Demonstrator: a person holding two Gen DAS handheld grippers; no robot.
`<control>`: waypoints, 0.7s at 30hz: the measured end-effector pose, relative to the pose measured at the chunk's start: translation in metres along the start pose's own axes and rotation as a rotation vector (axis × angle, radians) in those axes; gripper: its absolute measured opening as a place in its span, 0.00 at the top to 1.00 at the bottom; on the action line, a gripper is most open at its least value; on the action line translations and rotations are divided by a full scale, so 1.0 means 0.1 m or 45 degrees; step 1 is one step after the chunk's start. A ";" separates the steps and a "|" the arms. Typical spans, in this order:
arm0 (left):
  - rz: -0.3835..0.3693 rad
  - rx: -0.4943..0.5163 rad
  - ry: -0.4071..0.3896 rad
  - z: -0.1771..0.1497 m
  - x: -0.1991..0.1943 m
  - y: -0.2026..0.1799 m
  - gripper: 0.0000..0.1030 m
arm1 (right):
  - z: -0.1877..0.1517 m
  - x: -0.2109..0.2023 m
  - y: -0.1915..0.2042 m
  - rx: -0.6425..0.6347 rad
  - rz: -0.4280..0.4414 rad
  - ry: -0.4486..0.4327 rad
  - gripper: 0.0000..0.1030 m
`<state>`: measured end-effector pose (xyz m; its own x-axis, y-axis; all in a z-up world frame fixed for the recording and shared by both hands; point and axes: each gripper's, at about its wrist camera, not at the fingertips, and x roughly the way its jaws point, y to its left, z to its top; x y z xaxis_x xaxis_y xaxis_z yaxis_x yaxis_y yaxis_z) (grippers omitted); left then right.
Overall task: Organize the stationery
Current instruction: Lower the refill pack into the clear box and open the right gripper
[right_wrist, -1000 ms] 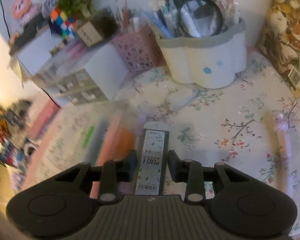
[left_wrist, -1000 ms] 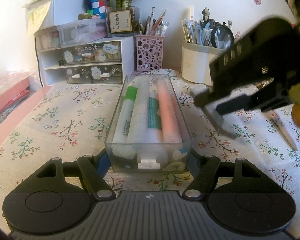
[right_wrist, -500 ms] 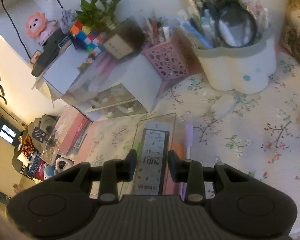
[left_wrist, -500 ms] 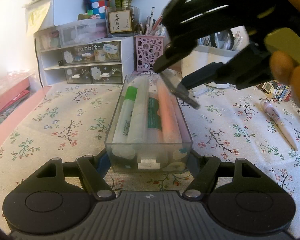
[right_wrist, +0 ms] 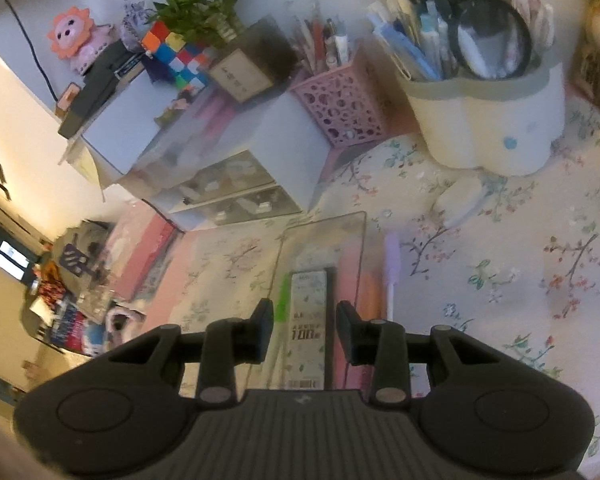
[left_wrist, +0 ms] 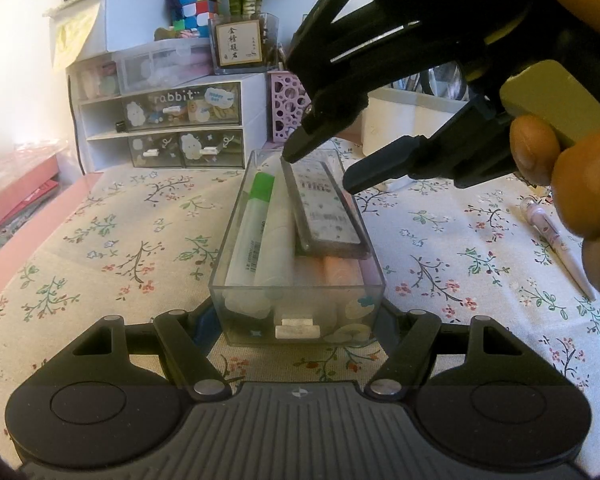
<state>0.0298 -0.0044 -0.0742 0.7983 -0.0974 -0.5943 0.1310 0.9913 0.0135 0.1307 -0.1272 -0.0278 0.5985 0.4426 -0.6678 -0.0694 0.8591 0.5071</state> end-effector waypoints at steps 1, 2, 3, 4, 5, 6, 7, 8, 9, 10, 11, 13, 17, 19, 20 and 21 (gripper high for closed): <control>0.001 0.000 0.000 0.00 0.00 0.00 0.30 | -0.01 0.00 0.01 -0.016 -0.004 -0.004 0.70; 0.001 0.001 0.000 0.00 0.00 0.00 0.30 | -0.01 0.00 0.03 -0.028 0.004 -0.002 0.70; 0.001 0.001 0.000 0.00 0.00 0.00 0.30 | -0.02 0.00 0.04 -0.041 0.008 -0.001 0.70; 0.001 0.001 0.000 0.00 0.00 0.00 0.30 | -0.03 0.01 0.06 -0.063 0.008 0.003 0.70; 0.001 0.000 0.000 0.00 0.00 0.00 0.30 | -0.04 0.01 0.07 -0.080 0.009 0.010 0.70; 0.001 0.000 0.000 0.00 0.00 0.00 0.30 | -0.05 0.02 0.07 -0.078 0.019 0.020 0.70; 0.001 0.000 0.000 0.00 0.00 0.00 0.30 | -0.05 0.03 0.07 -0.066 0.039 0.033 0.71; 0.001 0.001 0.000 0.00 0.00 0.00 0.30 | -0.05 0.05 0.06 -0.052 0.060 0.051 0.73; 0.001 0.001 0.000 0.00 0.00 0.00 0.30 | -0.05 0.07 0.06 -0.053 0.051 0.063 0.77; 0.001 0.000 0.000 0.00 0.00 0.00 0.30 | -0.04 0.08 0.07 -0.075 0.021 0.046 0.78; 0.002 0.000 0.000 0.00 0.00 0.00 0.30 | -0.04 0.08 0.09 -0.092 -0.003 0.035 0.78; 0.000 0.000 -0.001 0.00 0.00 0.00 0.30 | -0.03 0.07 0.09 -0.108 -0.023 0.042 0.78; 0.000 0.002 -0.001 0.01 0.00 0.00 0.30 | -0.05 -0.01 0.03 -0.113 -0.007 0.024 0.78; 0.000 0.003 -0.001 0.01 0.00 0.00 0.30 | -0.04 -0.01 0.03 -0.117 -0.019 0.015 0.78; 0.000 0.002 -0.001 0.01 0.00 0.00 0.30 | -0.04 0.02 0.06 -0.146 -0.037 0.018 0.78; 0.000 0.002 -0.001 0.01 0.00 0.00 0.30 | -0.05 0.04 0.08 -0.178 -0.044 0.029 0.78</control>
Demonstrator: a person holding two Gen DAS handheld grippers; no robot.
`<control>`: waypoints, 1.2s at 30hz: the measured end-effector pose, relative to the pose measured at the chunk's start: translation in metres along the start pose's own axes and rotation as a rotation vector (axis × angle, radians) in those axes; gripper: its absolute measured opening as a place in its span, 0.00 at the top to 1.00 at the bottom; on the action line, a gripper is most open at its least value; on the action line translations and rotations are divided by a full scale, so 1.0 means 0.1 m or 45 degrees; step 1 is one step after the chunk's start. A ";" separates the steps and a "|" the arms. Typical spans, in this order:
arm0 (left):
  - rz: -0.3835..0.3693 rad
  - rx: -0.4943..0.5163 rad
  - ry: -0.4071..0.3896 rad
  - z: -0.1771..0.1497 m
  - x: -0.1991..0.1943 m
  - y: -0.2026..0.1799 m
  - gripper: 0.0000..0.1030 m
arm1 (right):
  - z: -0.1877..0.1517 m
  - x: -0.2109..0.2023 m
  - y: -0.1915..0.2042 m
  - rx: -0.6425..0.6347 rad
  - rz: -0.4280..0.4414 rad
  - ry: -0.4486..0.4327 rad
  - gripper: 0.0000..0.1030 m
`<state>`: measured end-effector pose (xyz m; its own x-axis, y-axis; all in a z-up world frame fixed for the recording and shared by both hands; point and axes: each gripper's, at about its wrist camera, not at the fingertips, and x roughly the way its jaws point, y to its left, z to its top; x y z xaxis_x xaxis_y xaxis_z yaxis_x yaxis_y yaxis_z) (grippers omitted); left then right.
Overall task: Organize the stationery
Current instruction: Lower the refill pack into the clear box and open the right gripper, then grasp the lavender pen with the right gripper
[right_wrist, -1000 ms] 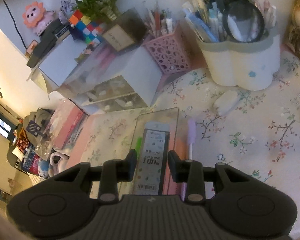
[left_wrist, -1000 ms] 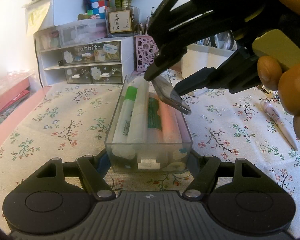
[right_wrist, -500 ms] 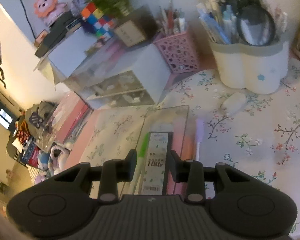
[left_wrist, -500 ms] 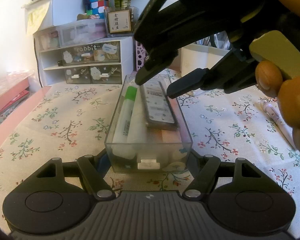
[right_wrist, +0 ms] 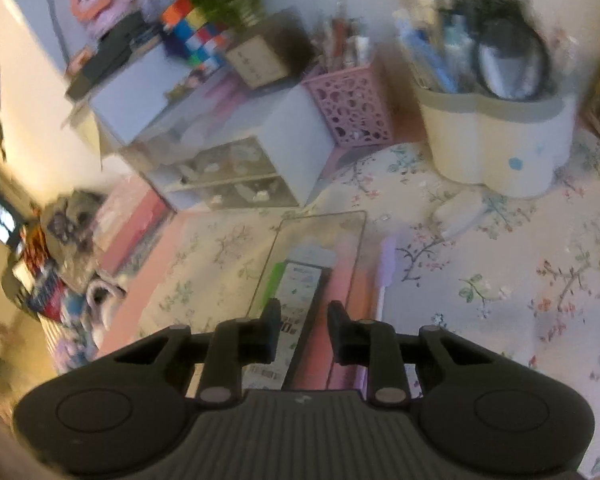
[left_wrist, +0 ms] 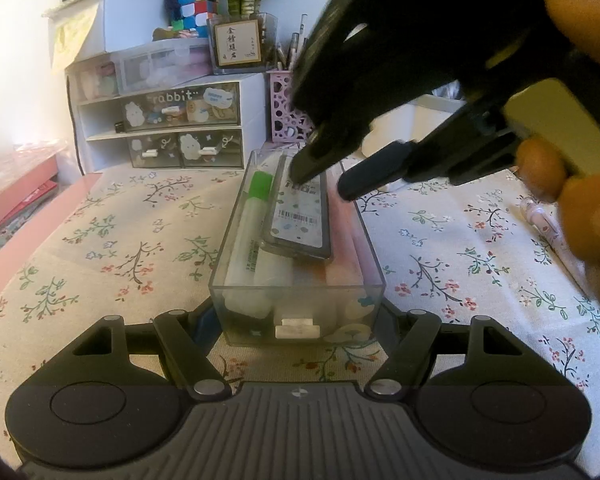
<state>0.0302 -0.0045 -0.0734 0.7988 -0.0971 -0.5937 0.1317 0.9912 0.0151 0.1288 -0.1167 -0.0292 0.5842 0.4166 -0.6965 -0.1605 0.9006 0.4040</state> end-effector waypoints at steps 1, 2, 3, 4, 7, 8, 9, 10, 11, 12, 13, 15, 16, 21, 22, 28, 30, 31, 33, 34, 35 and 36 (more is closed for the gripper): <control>-0.001 0.000 0.000 0.00 0.00 0.00 0.30 | -0.01 0.01 0.03 -0.044 -0.008 -0.012 0.78; -0.004 -0.001 0.001 0.00 0.00 0.01 0.30 | -0.02 0.01 0.04 -0.069 -0.025 -0.021 0.81; -0.006 -0.002 0.000 0.00 0.00 0.01 0.30 | -0.01 0.00 0.02 -0.055 -0.028 -0.010 0.83; -0.006 -0.002 0.000 0.00 0.00 0.01 0.30 | 0.00 -0.03 -0.01 -0.036 -0.022 -0.007 0.83; -0.005 0.000 -0.001 0.00 0.01 0.02 0.30 | 0.00 -0.12 -0.09 -0.055 -0.041 -0.052 0.83; -0.005 0.000 0.000 0.00 0.01 0.02 0.30 | 0.01 -0.12 -0.15 -0.039 -0.053 -0.049 0.83; -0.005 0.000 0.000 0.00 0.01 0.02 0.30 | 0.01 -0.12 -0.22 -0.014 -0.073 -0.048 0.81; -0.005 0.000 0.000 0.00 0.01 0.02 0.30 | 0.00 -0.13 -0.28 0.005 -0.070 -0.052 0.80; -0.006 0.000 0.000 0.00 0.01 0.02 0.30 | 0.00 -0.14 -0.33 0.015 -0.048 -0.057 0.80; -0.008 0.000 0.000 0.00 0.01 0.02 0.30 | -0.01 -0.15 -0.36 0.016 -0.046 -0.061 0.80; -0.008 -0.001 0.000 0.00 0.01 0.03 0.30 | -0.02 -0.13 -0.36 -0.003 -0.074 -0.061 0.80; -0.010 -0.003 0.001 0.00 0.01 0.03 0.30 | -0.04 -0.03 -0.36 -0.062 -0.160 -0.026 0.80; -0.011 -0.004 0.001 0.00 0.01 0.03 0.30 | -0.05 0.02 -0.37 -0.072 -0.169 -0.004 0.80; -0.005 -0.003 0.001 0.00 0.02 0.02 0.30 | -0.06 0.16 -0.33 -0.126 -0.138 0.046 0.80; -0.004 -0.004 0.001 0.00 0.02 0.02 0.30 | -0.05 0.19 -0.33 -0.134 -0.146 0.047 0.80; -0.002 -0.003 0.000 0.00 0.01 0.02 0.30 | 0.00 0.31 -0.27 -0.197 -0.182 0.070 0.85; -0.003 -0.003 0.000 0.00 0.01 0.02 0.30 | 0.01 0.29 -0.32 -0.164 -0.169 0.076 0.87; -0.003 -0.003 0.000 0.00 0.01 0.02 0.30 | 0.01 0.27 -0.36 -0.131 -0.159 0.079 0.87; -0.001 -0.002 0.000 0.00 0.01 0.02 0.30 | 0.00 0.23 -0.44 -0.056 -0.134 0.079 0.88; -0.001 -0.001 0.000 0.00 0.01 0.02 0.30 | 0.00 0.22 -0.47 -0.019 -0.118 0.080 0.88; -0.002 0.000 -0.001 0.00 0.01 0.02 0.30 | -0.01 0.20 -0.51 0.017 -0.097 0.079 0.88; -0.002 0.000 -0.001 0.00 0.01 0.02 0.30 | -0.02 0.19 -0.53 0.052 -0.078 0.076 0.88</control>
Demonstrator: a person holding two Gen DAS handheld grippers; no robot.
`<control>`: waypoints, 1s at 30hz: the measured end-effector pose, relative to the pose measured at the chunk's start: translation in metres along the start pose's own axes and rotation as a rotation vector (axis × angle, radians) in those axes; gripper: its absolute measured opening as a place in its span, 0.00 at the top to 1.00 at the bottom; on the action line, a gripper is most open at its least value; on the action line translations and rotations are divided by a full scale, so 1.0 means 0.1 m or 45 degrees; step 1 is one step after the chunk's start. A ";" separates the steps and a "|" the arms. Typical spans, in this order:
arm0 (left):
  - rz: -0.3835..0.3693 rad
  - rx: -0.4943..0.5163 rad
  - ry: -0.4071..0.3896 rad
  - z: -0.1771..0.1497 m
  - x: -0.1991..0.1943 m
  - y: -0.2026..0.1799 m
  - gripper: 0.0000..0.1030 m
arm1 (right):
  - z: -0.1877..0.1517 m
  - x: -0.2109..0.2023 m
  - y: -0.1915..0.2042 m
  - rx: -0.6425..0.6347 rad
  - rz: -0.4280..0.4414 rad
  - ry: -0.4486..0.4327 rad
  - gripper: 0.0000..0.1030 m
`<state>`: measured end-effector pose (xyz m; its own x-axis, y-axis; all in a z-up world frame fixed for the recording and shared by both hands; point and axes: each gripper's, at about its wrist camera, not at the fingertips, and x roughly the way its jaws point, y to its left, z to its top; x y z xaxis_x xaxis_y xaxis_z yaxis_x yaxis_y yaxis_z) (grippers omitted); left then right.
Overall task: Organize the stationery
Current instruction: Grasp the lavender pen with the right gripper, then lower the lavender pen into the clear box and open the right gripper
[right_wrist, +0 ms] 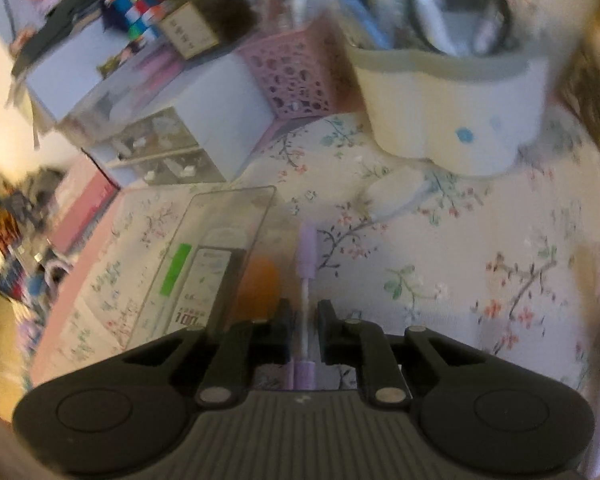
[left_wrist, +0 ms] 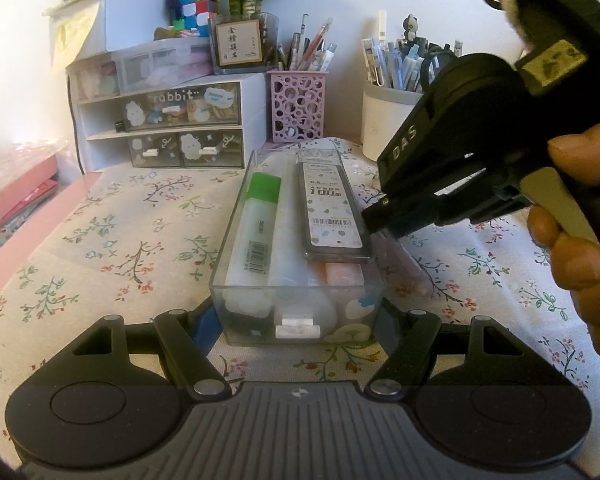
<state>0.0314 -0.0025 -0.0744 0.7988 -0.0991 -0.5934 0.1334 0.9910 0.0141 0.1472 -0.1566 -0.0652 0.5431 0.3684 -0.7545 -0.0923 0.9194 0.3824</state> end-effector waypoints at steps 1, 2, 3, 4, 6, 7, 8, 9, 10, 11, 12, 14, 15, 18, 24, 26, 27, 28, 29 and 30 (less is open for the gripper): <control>0.000 0.000 0.000 0.00 0.00 0.00 0.30 | -0.01 -0.01 -0.02 0.033 0.020 -0.001 0.88; 0.000 0.000 0.000 0.00 0.00 0.00 0.30 | -0.01 -0.01 -0.05 0.069 0.046 -0.002 0.88; 0.000 0.000 0.000 0.00 0.00 0.00 0.30 | -0.01 -0.03 -0.07 0.103 0.066 -0.007 0.88; 0.000 0.000 0.000 0.00 0.00 0.00 0.30 | -0.01 -0.04 -0.07 0.124 0.074 -0.013 0.88; 0.000 -0.001 0.000 0.00 0.00 0.00 0.30 | 0.00 -0.09 -0.08 0.157 0.081 -0.032 0.88; 0.000 -0.001 0.000 0.00 0.00 0.00 0.30 | 0.00 -0.12 -0.09 0.176 0.081 -0.042 0.88; 0.000 -0.001 0.000 0.00 0.00 0.00 0.30 | 0.01 -0.15 -0.11 0.198 0.081 -0.056 0.88; 0.000 -0.001 0.000 0.00 0.00 0.00 0.30 | 0.02 -0.18 -0.12 0.214 0.082 -0.067 0.88; 0.000 0.000 0.000 0.00 0.00 0.00 0.30 | 0.02 -0.21 -0.14 0.232 0.088 -0.077 0.88; 0.000 0.000 0.000 0.00 0.00 0.00 0.30 | 0.03 -0.23 -0.15 0.249 0.102 -0.084 0.88; 0.000 -0.001 0.000 0.00 0.00 0.00 0.30 | 0.04 -0.27 -0.14 0.260 0.121 -0.093 0.88; -0.001 0.000 0.000 0.00 0.00 0.00 0.30 | 0.06 -0.33 -0.12 0.282 0.150 -0.106 0.88; -0.001 0.000 0.000 0.00 0.00 0.00 0.30 | 0.07 -0.35 -0.10 0.282 0.158 -0.111 0.88; 0.000 -0.001 0.000 0.00 0.00 0.00 0.30 | 0.10 -0.38 -0.07 0.306 0.181 -0.113 0.88; 0.000 -0.001 0.000 0.00 0.00 0.00 0.30 | 0.12 -0.41 0.00 0.315 0.192 -0.108 0.88; 0.000 -0.001 0.000 0.00 0.00 0.00 0.30 | 0.12 -0.43 0.04 0.303 0.204 -0.106 0.88; 0.000 -0.001 0.000 0.00 0.00 0.00 0.30 | 0.12 -0.44 0.05 0.298 0.198 -0.108 0.88; 0.000 -0.001 0.000 0.00 0.00 0.00 0.30 | 0.12 -0.45 0.05 0.293 0.188 -0.111 0.88; 0.000 0.000 0.000 0.00 0.00 0.00 0.30 | 0.12 -0.44 0.05 0.290 0.180 -0.110 0.88; 0.000 0.000 0.000 0.00 0.00 0.00 0.30 | 0.12 -0.44 0.04 0.295 0.175 -0.101 0.88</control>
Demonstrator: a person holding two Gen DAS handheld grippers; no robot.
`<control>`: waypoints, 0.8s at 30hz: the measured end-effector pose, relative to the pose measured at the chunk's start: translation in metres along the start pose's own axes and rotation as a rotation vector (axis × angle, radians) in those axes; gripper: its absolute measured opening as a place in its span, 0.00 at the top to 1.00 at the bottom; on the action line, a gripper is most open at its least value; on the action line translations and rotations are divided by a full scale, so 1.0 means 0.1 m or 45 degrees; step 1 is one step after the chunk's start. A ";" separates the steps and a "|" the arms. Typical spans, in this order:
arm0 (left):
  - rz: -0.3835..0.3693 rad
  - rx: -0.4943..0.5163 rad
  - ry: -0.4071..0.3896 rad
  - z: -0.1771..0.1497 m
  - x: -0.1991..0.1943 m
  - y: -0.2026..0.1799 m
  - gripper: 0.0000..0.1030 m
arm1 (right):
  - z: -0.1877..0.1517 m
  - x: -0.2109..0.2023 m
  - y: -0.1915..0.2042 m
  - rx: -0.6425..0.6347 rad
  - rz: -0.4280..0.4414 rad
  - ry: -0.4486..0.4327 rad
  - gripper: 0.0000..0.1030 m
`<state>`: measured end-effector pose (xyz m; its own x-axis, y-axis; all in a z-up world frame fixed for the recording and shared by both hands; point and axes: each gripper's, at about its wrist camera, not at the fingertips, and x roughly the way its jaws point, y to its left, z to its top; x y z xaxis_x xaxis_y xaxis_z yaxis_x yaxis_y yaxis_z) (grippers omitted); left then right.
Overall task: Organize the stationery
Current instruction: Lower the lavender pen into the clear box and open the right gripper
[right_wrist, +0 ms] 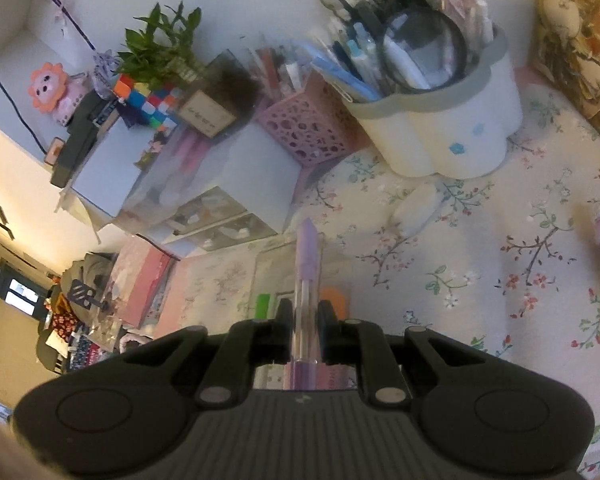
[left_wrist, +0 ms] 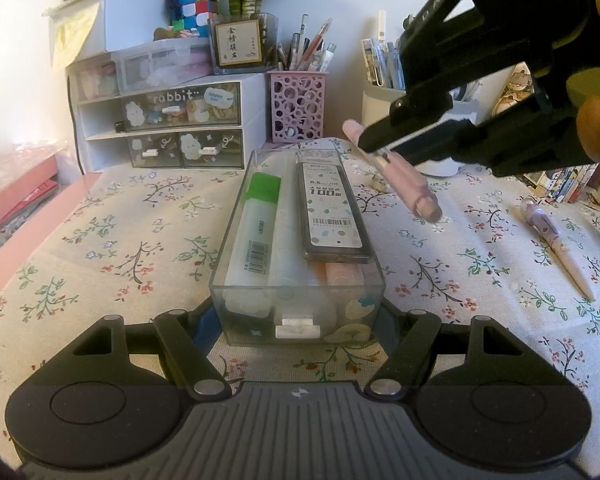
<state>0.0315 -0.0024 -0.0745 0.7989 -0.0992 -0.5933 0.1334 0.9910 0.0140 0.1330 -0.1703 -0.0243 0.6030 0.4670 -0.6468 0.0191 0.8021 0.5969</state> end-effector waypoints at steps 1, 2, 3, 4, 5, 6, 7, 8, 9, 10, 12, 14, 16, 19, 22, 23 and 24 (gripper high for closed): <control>0.000 -0.001 0.000 0.00 0.00 0.00 0.30 | 0.00 0.00 -0.01 0.008 0.004 0.008 0.88; 0.000 0.000 0.000 0.00 0.00 0.00 0.30 | -0.01 -0.01 -0.02 0.015 0.014 0.014 0.88; 0.001 0.002 0.000 0.00 0.00 0.00 0.30 | -0.01 -0.01 0.00 0.015 0.028 0.018 0.88; 0.001 0.002 0.000 0.00 0.00 0.00 0.30 | 0.00 -0.02 0.02 0.009 0.039 0.023 0.88; 0.000 0.003 0.000 0.00 0.00 0.00 0.30 | 0.00 -0.02 0.05 -0.001 0.051 0.029 0.88; 0.001 0.003 -0.001 0.00 0.00 0.00 0.30 | 0.00 -0.02 0.09 -0.011 0.061 0.038 0.88; 0.001 0.003 -0.001 0.00 0.00 0.00 0.30 | 0.01 -0.01 0.13 -0.013 0.069 0.050 0.88; 0.000 0.003 -0.001 0.00 0.00 0.00 0.30 | 0.01 0.01 0.17 -0.017 0.072 0.063 0.88; 0.000 0.003 -0.001 0.00 0.00 0.00 0.30 | 0.02 0.03 0.20 -0.022 0.069 0.075 0.88; 0.000 0.003 -0.001 0.00 0.00 0.00 0.30 | 0.02 0.06 0.24 -0.027 0.061 0.090 0.88; 0.000 0.003 0.000 0.00 0.00 0.00 0.30 | 0.04 0.11 0.32 -0.047 0.054 0.114 0.88; 0.000 0.003 -0.001 0.00 0.00 0.00 0.30 | 0.05 0.14 0.38 -0.059 0.052 0.133 0.88; 0.000 0.003 -0.001 0.00 0.00 0.00 0.30 | 0.08 0.20 0.42 -0.067 0.036 0.158 0.88; 0.001 0.003 -0.001 0.00 0.00 0.00 0.30 | 0.11 0.27 0.45 -0.071 0.004 0.181 0.88; 0.000 0.003 -0.001 0.00 0.00 0.00 0.30 | 0.10 0.32 0.49 -0.091 -0.018 0.210 0.87; 0.000 0.003 -0.001 0.00 0.00 0.00 0.30 | 0.09 0.34 0.51 -0.100 -0.032 0.217 0.87; 0.001 0.003 -0.001 0.00 0.00 0.00 0.30 | 0.09 0.36 0.53 -0.115 -0.042 0.228 0.86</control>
<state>0.0316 -0.0029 -0.0745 0.7993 -0.0985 -0.5929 0.1340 0.9908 0.0161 0.1625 -0.1144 -0.0116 0.4515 0.4923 -0.7442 -0.0400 0.8443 0.5343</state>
